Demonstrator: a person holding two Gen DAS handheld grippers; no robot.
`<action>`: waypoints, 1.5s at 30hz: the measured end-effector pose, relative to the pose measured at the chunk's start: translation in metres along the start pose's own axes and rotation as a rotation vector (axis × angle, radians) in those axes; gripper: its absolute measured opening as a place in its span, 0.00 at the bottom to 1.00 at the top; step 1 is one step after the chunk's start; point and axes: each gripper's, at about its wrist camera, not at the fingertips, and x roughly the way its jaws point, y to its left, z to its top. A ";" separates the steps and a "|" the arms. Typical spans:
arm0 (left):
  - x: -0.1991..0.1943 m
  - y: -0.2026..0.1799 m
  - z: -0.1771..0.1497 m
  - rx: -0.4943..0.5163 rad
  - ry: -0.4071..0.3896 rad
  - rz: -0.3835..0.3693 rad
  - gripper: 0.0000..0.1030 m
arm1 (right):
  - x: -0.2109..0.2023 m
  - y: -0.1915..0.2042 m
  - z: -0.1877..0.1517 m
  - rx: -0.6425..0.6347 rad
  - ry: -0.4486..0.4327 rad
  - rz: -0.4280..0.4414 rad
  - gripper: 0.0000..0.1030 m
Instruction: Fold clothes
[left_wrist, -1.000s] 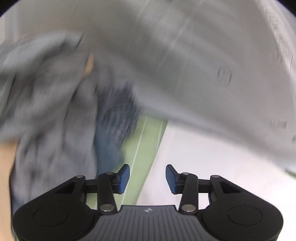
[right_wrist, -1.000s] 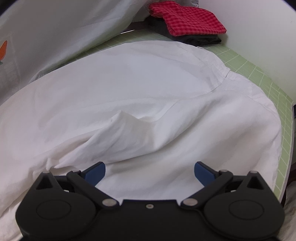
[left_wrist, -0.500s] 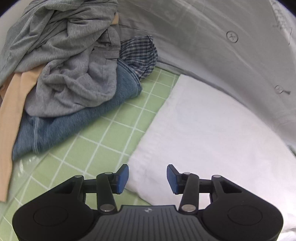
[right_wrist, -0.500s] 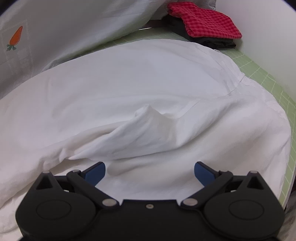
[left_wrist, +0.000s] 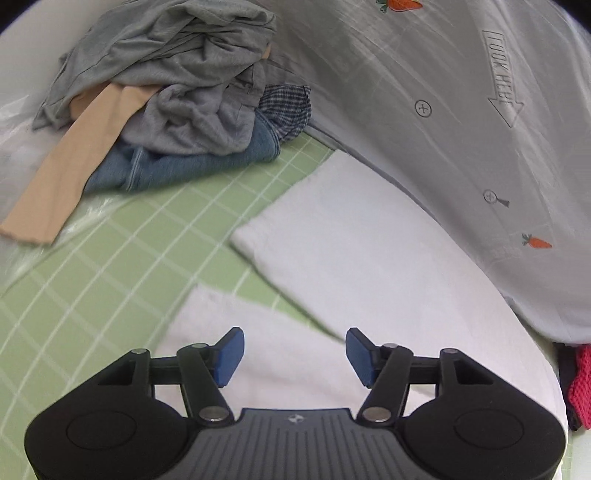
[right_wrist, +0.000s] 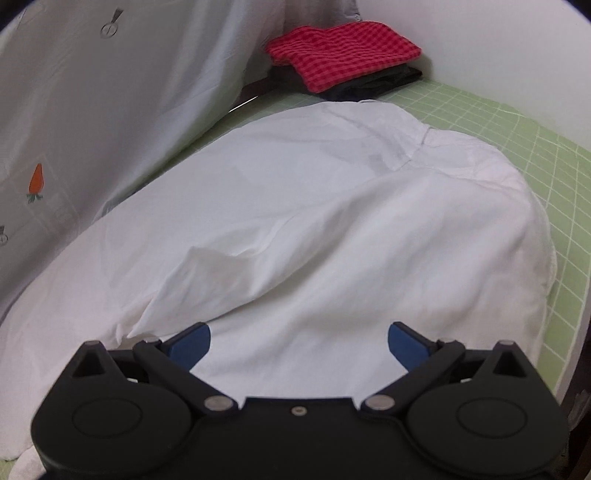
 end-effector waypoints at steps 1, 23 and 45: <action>-0.005 -0.003 -0.010 0.005 0.003 0.005 0.64 | -0.003 -0.015 0.003 0.019 -0.004 0.009 1.00; -0.047 -0.068 -0.197 -0.146 0.114 0.003 0.83 | 0.044 -0.208 0.029 0.332 0.253 0.208 1.00; -0.055 -0.050 -0.207 -0.184 0.189 -0.042 0.84 | 0.053 -0.187 -0.042 0.657 0.553 0.549 1.00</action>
